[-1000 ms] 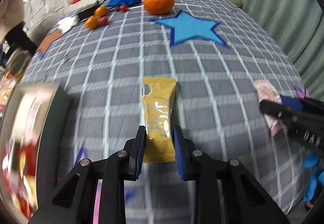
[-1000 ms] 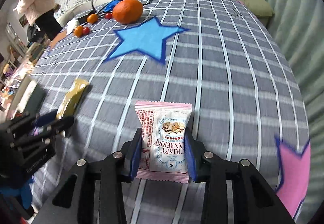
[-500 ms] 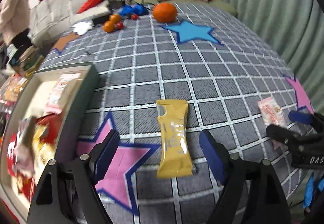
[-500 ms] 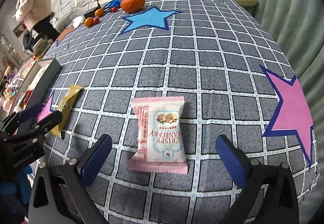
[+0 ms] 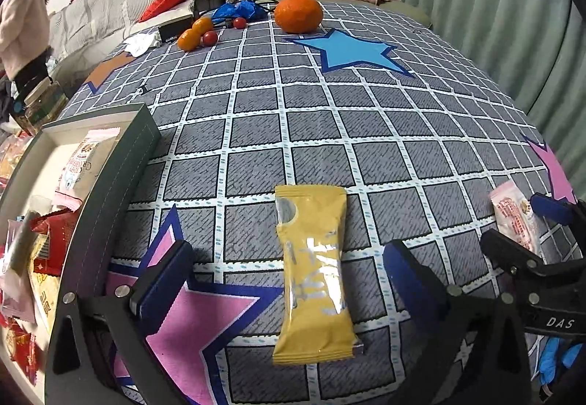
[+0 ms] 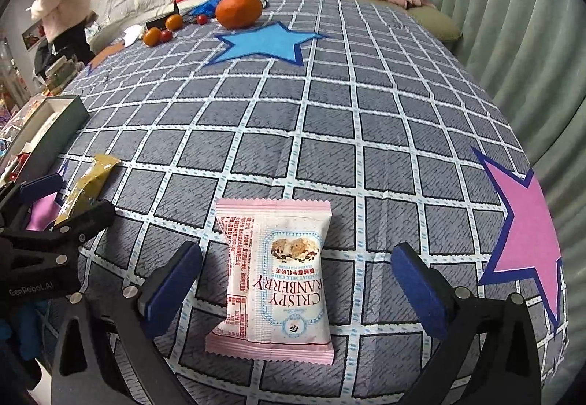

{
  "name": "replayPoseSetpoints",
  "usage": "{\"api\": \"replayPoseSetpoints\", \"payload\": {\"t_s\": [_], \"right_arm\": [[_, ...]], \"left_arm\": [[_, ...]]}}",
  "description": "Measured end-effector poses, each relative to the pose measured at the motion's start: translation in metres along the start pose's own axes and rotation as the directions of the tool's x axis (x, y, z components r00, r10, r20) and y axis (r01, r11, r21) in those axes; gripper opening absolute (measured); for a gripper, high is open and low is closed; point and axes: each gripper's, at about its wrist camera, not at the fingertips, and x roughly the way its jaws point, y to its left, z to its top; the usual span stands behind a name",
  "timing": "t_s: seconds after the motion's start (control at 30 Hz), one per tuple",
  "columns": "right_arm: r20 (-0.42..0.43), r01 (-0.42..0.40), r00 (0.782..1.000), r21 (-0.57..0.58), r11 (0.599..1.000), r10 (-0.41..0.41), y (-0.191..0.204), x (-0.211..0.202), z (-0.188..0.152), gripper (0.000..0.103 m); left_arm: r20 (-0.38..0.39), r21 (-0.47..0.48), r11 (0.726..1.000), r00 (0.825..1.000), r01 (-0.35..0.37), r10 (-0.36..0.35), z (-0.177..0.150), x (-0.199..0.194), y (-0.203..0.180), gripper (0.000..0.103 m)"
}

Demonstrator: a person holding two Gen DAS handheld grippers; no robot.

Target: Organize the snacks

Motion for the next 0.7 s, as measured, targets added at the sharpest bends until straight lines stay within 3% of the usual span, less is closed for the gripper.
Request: {"api": "replayPoseSetpoints", "payload": {"t_s": [0.7], "right_arm": [[0.024,0.002,1.0,0.003,1.0,-0.002,-0.0002,-0.0025,-0.0026,0.103]], "left_arm": [[0.005,0.0,1.0,1.0,0.0,0.0,-0.0013,0.0,-0.0008,0.103]]}}
